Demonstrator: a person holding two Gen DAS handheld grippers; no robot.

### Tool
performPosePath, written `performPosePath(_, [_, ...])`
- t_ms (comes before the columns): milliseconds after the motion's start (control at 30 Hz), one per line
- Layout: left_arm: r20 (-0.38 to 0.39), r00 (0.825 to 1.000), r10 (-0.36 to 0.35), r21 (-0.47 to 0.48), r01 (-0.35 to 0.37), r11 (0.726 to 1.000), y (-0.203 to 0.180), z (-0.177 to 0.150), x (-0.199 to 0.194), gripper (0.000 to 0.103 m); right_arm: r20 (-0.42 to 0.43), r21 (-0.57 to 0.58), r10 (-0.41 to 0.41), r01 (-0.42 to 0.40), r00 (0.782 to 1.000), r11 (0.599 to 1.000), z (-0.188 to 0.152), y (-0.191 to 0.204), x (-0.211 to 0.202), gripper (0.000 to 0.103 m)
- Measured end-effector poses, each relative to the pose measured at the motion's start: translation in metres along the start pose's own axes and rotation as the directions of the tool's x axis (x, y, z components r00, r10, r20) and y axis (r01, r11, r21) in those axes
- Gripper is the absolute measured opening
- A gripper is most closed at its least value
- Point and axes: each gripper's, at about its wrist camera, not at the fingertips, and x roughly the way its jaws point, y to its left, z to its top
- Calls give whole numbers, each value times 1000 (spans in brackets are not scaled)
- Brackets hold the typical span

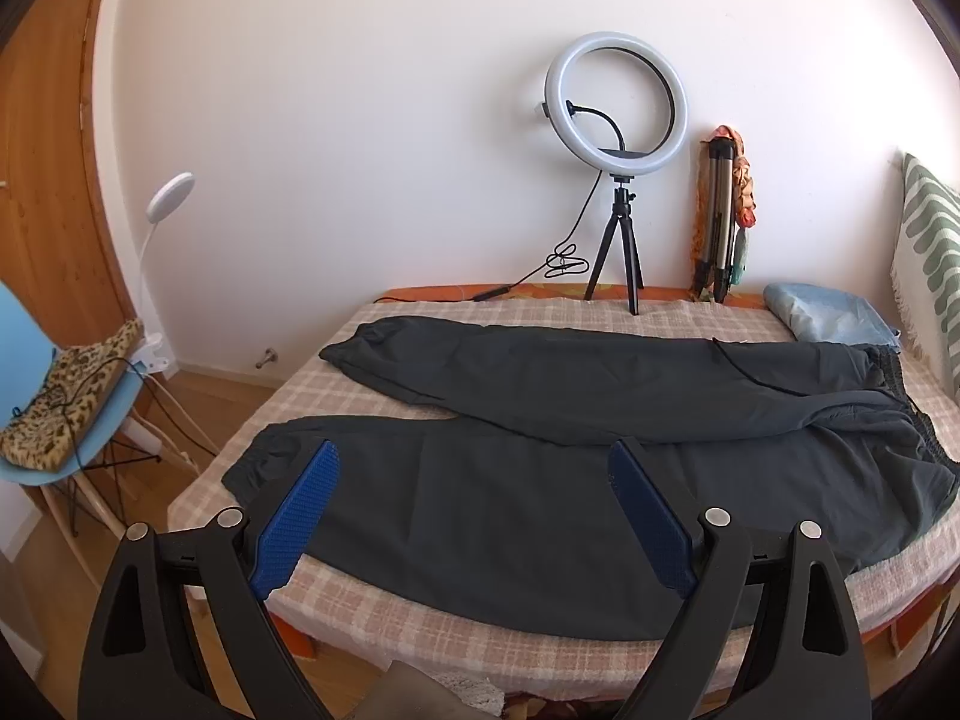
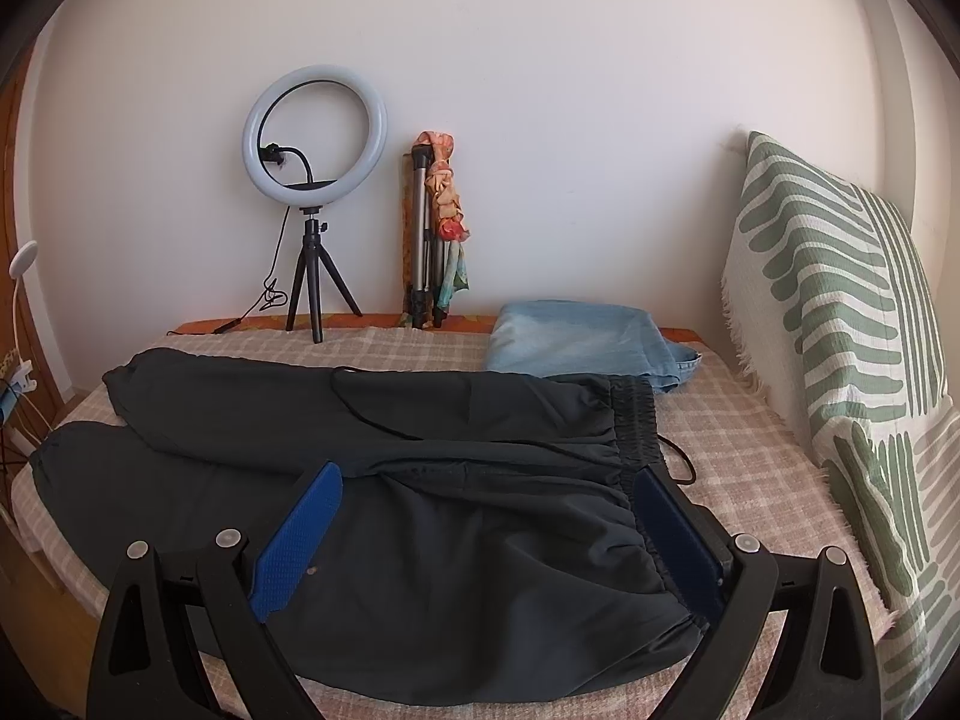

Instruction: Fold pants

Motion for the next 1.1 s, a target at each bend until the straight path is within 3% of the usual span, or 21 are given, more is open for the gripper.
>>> performPosePath(1100, [-1,1000,-19,7,19,1000,-5,3,1,92,1,11,7,-7,1000,1000,-2,5,-4,100])
